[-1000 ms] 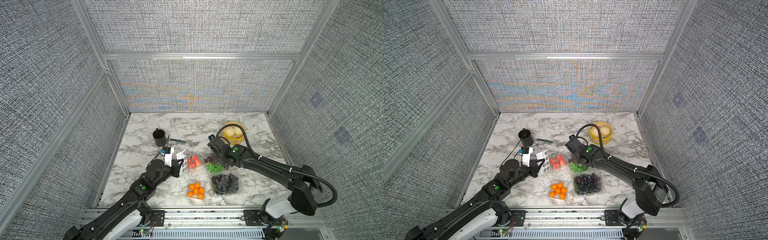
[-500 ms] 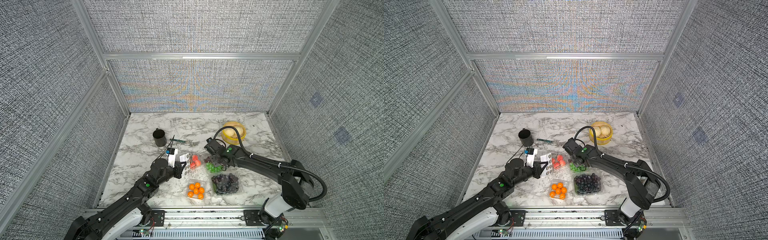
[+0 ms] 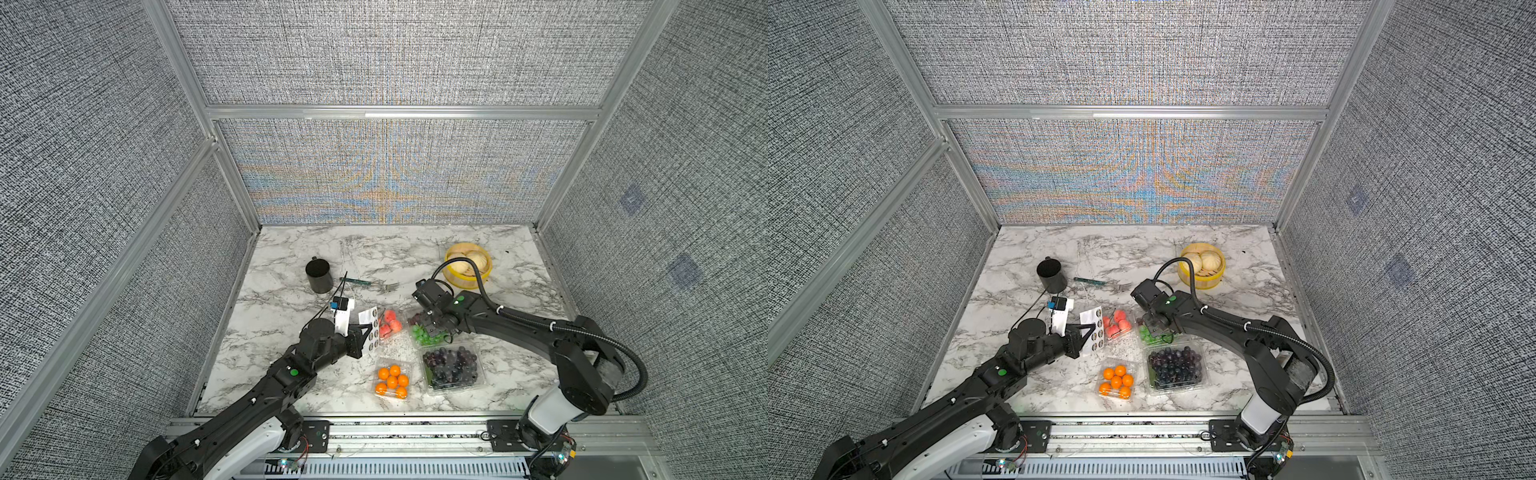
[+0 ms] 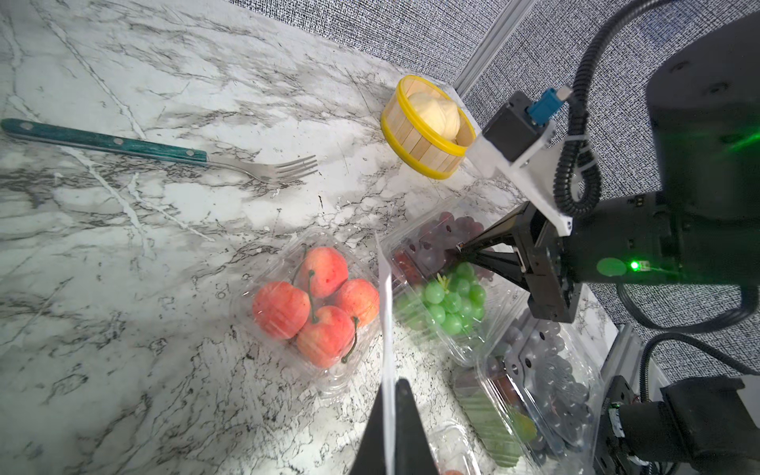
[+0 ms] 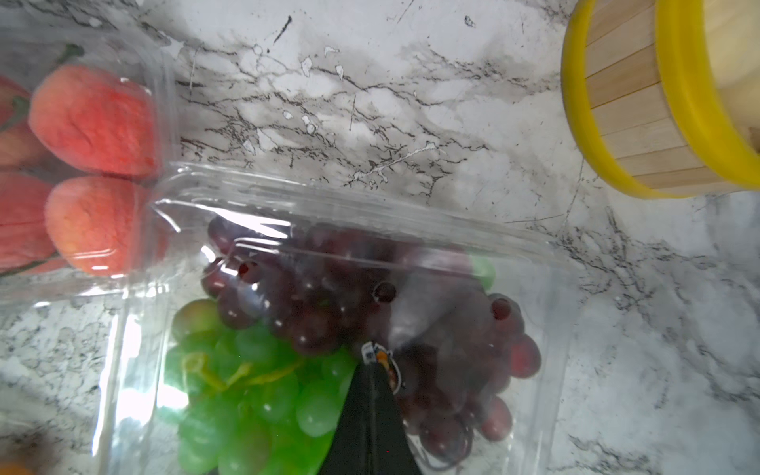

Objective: Label fruit boxes
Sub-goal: Stick the label on the fruit box, then place the label sticker at the center of the board.

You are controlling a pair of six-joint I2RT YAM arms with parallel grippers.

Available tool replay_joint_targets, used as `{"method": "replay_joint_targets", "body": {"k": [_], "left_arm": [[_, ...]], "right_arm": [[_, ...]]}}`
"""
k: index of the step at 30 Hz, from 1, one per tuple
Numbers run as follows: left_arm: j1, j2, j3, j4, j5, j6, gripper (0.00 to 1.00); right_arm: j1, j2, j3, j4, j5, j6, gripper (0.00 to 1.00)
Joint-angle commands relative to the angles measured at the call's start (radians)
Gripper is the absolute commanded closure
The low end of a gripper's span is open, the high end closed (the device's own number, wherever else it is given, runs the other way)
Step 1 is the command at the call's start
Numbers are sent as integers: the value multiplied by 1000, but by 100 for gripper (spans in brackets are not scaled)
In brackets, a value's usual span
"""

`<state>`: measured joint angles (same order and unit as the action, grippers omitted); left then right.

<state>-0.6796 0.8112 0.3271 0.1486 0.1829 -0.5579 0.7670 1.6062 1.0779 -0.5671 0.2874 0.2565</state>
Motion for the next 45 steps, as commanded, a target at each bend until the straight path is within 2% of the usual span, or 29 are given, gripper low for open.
{"method": "replay_joint_targets", "body": {"k": [1,5,10,15,17,19,22,26,32,35,37,38,41,42,45], "left_arm": [[-1,0,-4,31,7,-5,100],[-1,2,-6,28,-1,-2,100],[0,24,-13,35,-8,-12,100],[3,38,-14,-31,-98,-14,100],[23,68,0,-85,-119,-23,100],[52,111,-4,-80,-82,-34,100],[66,165,11,-121,-98,-43,100],[66,178,31,-211,-177,-39,100],[74,196,39,-248,-194,-28,100],[73,198,33,-235,-188,-27,100],[75,199,34,-239,-196,-25,100],[77,204,36,-244,-201,-25,100],[91,250,42,-244,-199,-26,98],[93,270,46,-240,-198,-27,94],[93,292,54,-242,-211,-40,92]], "right_arm": [[-37,-23,-38,32,-125,31,100],[-59,-58,-62,51,-160,35,87],[-89,-113,-111,148,-295,17,78],[-89,-175,-117,126,-225,28,75],[-87,-204,-141,153,-214,27,75],[-87,-215,-153,174,-234,16,77],[-87,-184,-135,158,-237,10,92],[-86,-136,-120,146,-210,10,100],[-84,-139,-134,170,-224,9,100],[-84,-185,-155,204,-282,10,100],[-83,-219,-165,215,-300,15,92],[-84,-241,-173,219,-297,18,92],[-89,-283,-202,241,-251,24,95],[-92,-280,-207,247,-232,24,98],[-97,-234,-177,210,-216,15,100]]}}
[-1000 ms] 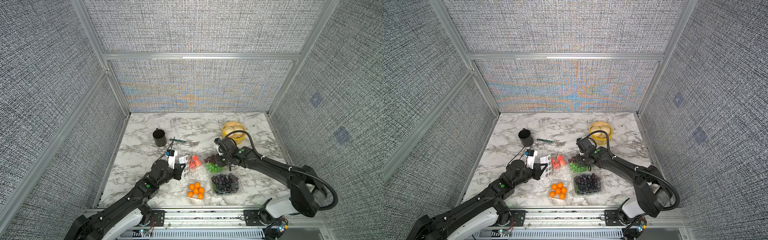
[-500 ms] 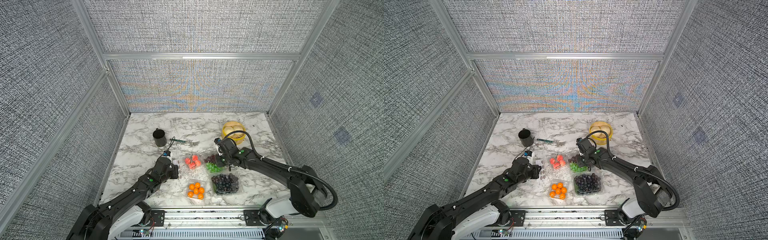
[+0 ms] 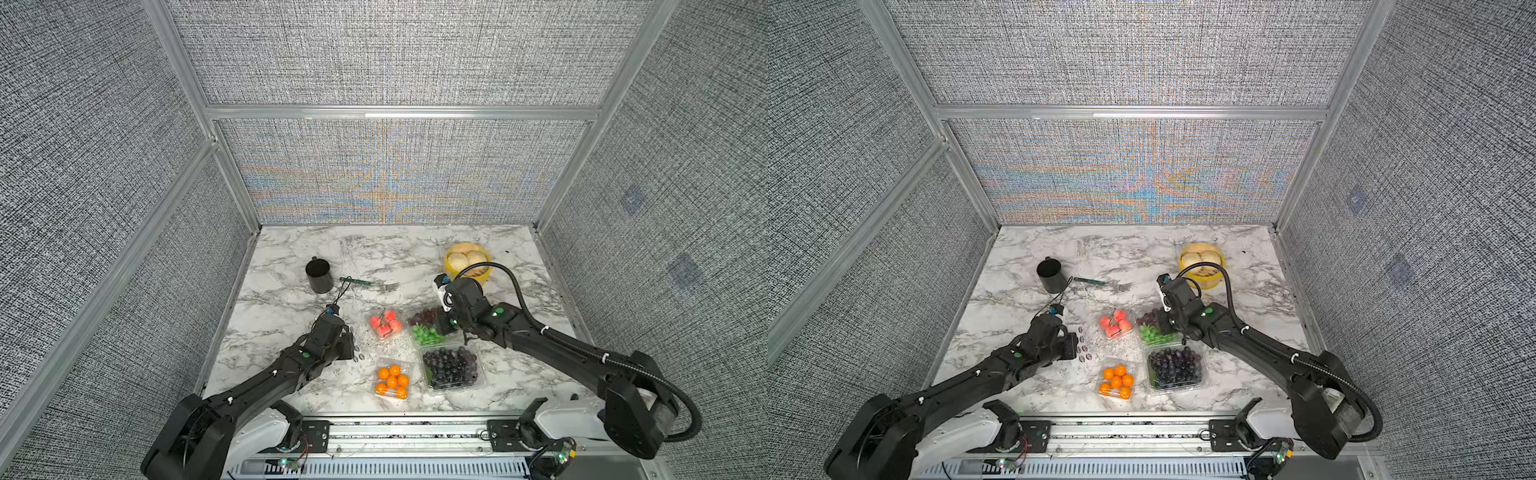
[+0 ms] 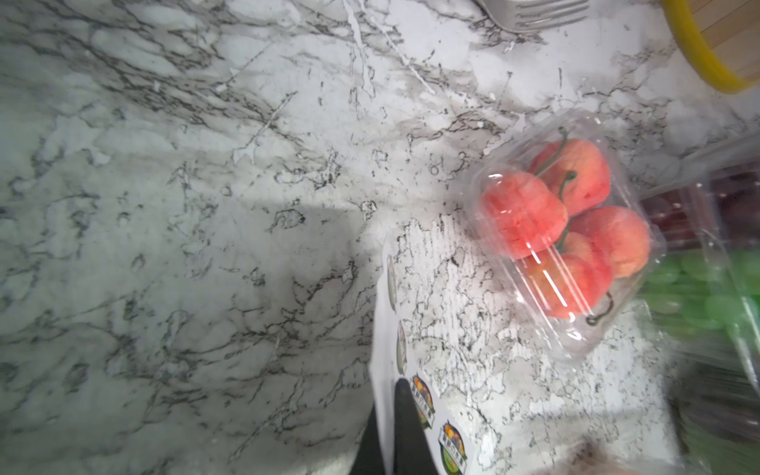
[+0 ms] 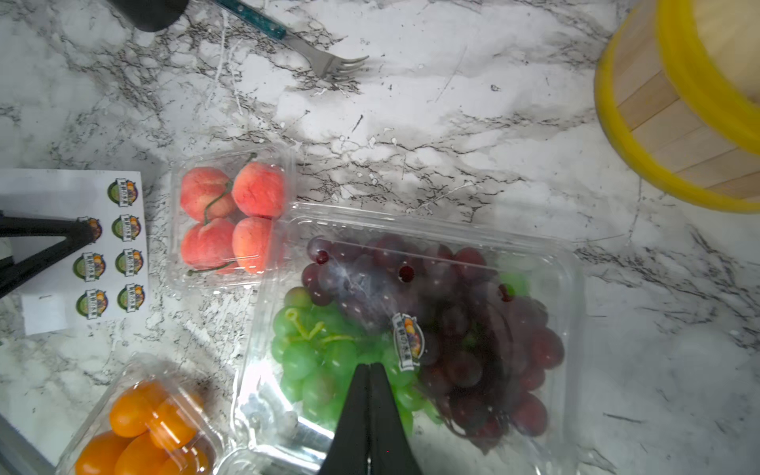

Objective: Label fruit boxes
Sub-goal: Place the label sticker at the center of the board.

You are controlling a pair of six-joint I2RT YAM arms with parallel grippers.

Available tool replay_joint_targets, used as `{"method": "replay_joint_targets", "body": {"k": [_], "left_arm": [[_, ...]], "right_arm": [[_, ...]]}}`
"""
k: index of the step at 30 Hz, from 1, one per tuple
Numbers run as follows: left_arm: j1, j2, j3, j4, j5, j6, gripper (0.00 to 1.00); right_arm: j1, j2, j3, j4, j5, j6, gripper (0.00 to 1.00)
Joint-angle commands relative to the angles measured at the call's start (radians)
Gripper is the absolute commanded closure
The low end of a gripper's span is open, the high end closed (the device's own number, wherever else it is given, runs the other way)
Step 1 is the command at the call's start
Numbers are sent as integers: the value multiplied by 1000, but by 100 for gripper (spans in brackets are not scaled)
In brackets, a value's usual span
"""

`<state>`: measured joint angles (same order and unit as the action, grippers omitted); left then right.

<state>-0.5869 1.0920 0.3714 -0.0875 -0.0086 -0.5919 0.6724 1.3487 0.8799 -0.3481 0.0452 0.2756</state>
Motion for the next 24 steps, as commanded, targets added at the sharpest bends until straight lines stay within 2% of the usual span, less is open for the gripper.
{"method": "replay_joint_targets", "body": {"k": [1,7,15,19,21,24], "left_arm": [[0,10,10,-12,-29,-9,91],[1,62,31,-37,-66,-29,89],[1,79,50,-66,-110,-46,87],[0,94,60,-71,-119,-54,69],[1,89,60,-79,-126,-58,57],[1,76,65,-99,-136,-63,53]], "right_arm": [[-4,41,34,-24,24,-6,100],[-4,96,55,-17,29,-15,100],[-25,51,18,24,43,-4,100],[-29,96,34,-4,35,-12,100],[-29,120,33,7,8,-17,100],[-27,143,40,12,-32,-23,100]]}}
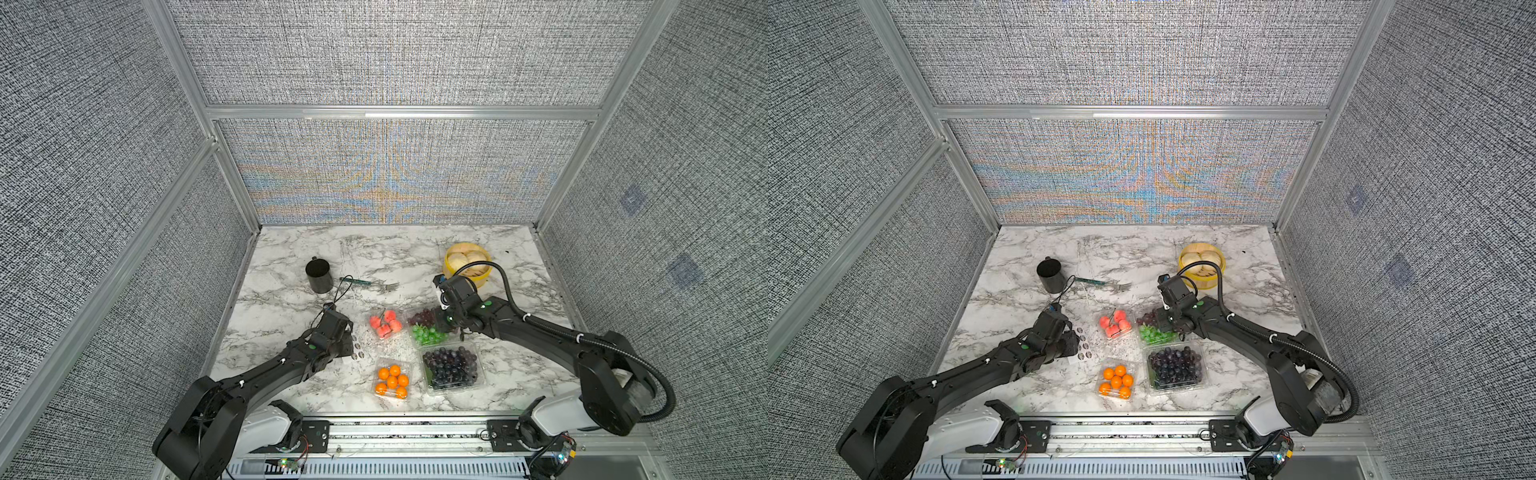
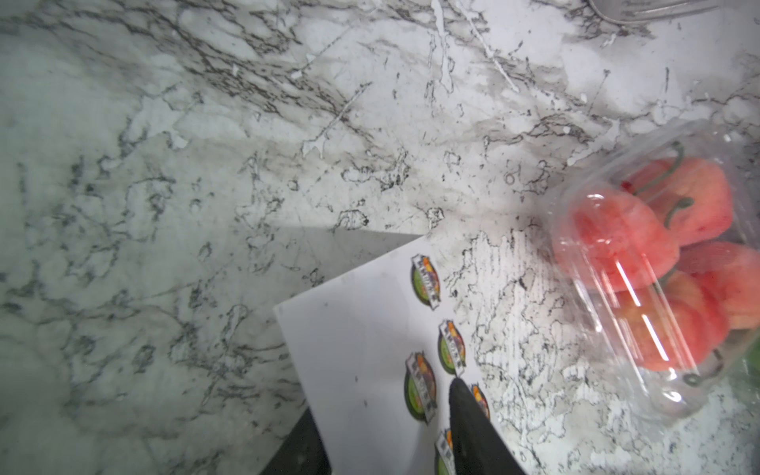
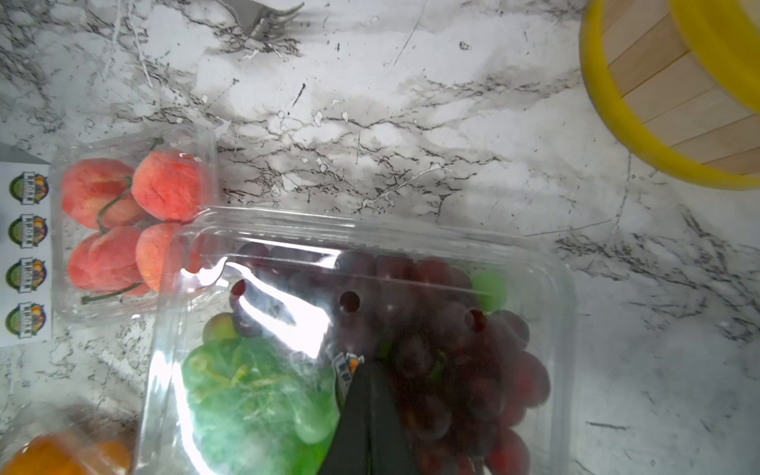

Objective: Label fruit boxes
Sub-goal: Place the label sticker at the center of the board.

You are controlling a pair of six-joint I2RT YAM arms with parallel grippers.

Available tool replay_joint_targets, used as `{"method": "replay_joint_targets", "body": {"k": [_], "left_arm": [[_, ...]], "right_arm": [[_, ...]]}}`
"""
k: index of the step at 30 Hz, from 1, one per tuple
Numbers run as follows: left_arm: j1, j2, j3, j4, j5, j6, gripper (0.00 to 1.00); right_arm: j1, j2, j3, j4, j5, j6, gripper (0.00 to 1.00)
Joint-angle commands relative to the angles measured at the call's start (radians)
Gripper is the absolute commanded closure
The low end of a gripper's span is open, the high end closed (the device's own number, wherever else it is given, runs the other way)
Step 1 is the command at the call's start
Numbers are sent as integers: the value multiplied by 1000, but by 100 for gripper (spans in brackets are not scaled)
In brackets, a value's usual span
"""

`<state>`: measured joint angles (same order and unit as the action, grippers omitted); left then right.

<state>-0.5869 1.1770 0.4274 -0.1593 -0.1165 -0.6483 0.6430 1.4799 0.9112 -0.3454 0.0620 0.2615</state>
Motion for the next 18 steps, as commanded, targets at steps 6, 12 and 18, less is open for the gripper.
{"method": "replay_joint_targets", "body": {"k": [6,12,18], "left_arm": [[1,-16,43,-100,-34,-17,35],[1,-14,62,-114,-27,-8,30],[1,-20,63,-117,-28,-2,26]], "right_arm": [[22,-11,2,-17,-7,-2,100],[47,2,2,-61,52,14,100],[38,9,-3,-47,55,22,100]]}}
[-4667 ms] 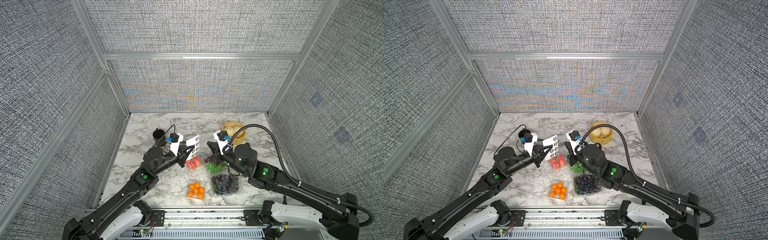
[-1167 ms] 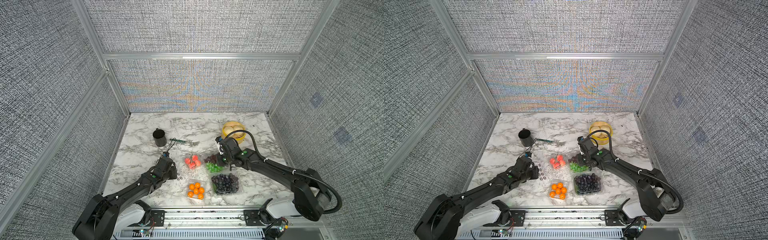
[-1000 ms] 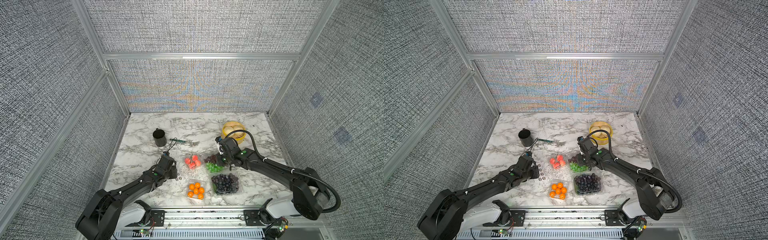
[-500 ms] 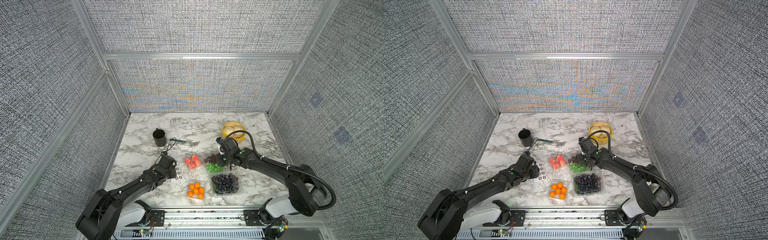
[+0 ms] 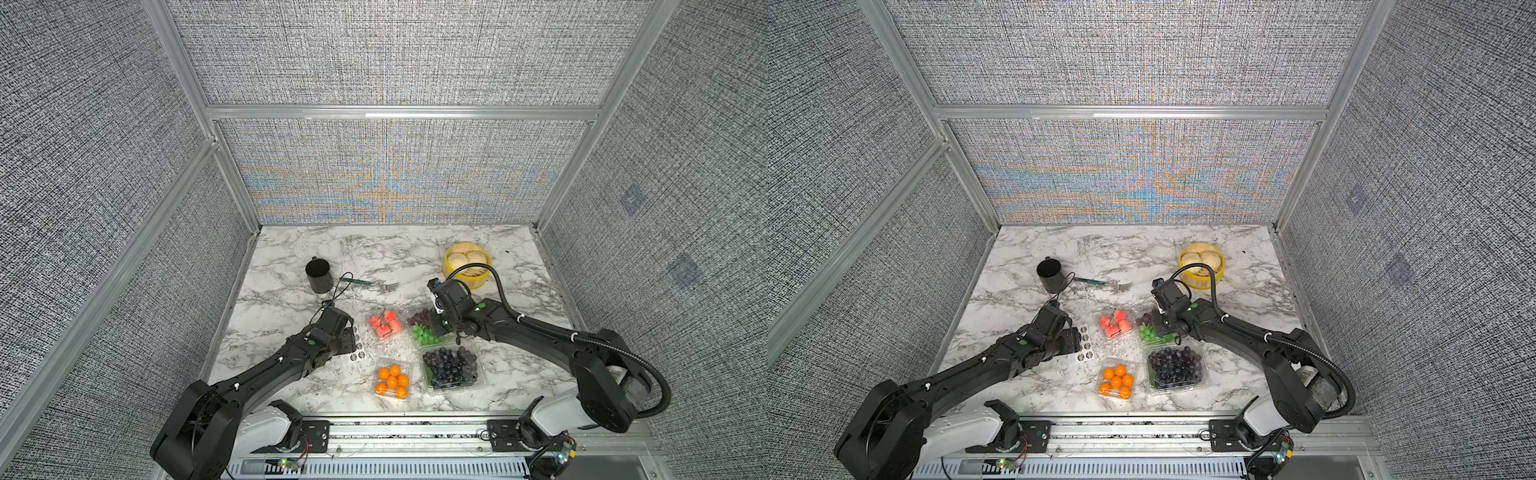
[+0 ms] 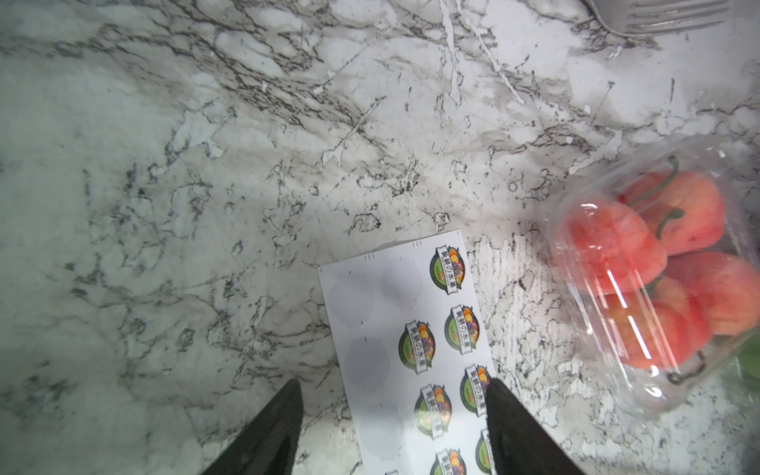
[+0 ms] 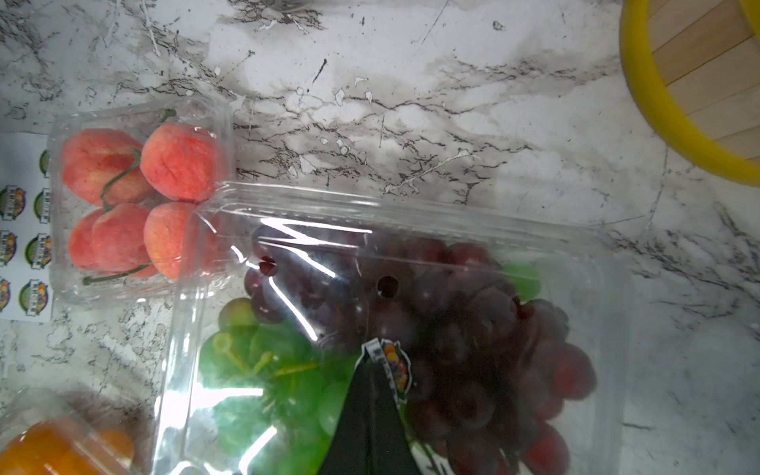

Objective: Label fruit boxes
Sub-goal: Place the label sticker at the center of the board, then pick up the label sticker from the center of the board.

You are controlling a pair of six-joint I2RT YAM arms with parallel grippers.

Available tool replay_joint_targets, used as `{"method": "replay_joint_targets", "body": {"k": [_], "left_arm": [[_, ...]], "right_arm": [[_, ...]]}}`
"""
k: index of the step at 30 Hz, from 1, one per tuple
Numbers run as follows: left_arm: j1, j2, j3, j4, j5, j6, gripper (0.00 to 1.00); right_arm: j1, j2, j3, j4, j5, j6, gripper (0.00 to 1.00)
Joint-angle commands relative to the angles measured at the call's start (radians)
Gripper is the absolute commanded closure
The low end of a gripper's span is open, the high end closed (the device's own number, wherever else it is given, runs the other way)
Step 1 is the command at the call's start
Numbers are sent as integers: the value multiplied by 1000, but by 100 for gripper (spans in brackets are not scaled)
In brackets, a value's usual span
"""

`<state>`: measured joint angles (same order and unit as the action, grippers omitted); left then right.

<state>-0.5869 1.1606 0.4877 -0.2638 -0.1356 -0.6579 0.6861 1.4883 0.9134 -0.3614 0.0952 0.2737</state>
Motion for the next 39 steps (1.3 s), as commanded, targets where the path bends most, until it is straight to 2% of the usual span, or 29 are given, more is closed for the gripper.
{"method": "replay_joint_targets", "body": {"k": [1,5,12,16,17,18,19,24,32,33,34,35,39], "left_arm": [[1,-4,2,-10,-6,9,24],[0,-14,-1,-1,10,6,13],[-2,8,9,-11,48,-1,4],[-33,-10,11,-82,-9,-54,0],[-41,-22,12,-104,-33,-65,0],[-45,-30,14,-118,-42,-74,0],[-48,-34,14,-128,-41,-74,0],[-87,-3,20,-143,-56,-117,0],[-162,129,82,-143,-116,-195,0],[-166,145,86,-137,-115,-198,0],[-169,165,94,-131,-117,-201,0],[-171,184,102,-123,-120,-204,0],[-177,275,138,-122,-128,-214,0]], "right_arm": [[-11,-3,-4,-36,18,18,100],[-23,-6,-19,-17,11,19,99],[-13,41,16,2,23,-17,74],[-7,-5,51,12,49,-16,62],[-7,-22,57,9,47,-19,58],[-6,-41,62,4,52,-17,42],[-6,-62,65,2,54,-15,39],[-8,-137,56,5,44,-14,39],[-19,-190,52,10,25,-30,36],[-21,-194,49,3,26,-32,33],[-22,-197,42,2,30,-33,7],[-23,-202,34,6,33,-34,1],[-29,-224,13,19,37,-37,1]]}}
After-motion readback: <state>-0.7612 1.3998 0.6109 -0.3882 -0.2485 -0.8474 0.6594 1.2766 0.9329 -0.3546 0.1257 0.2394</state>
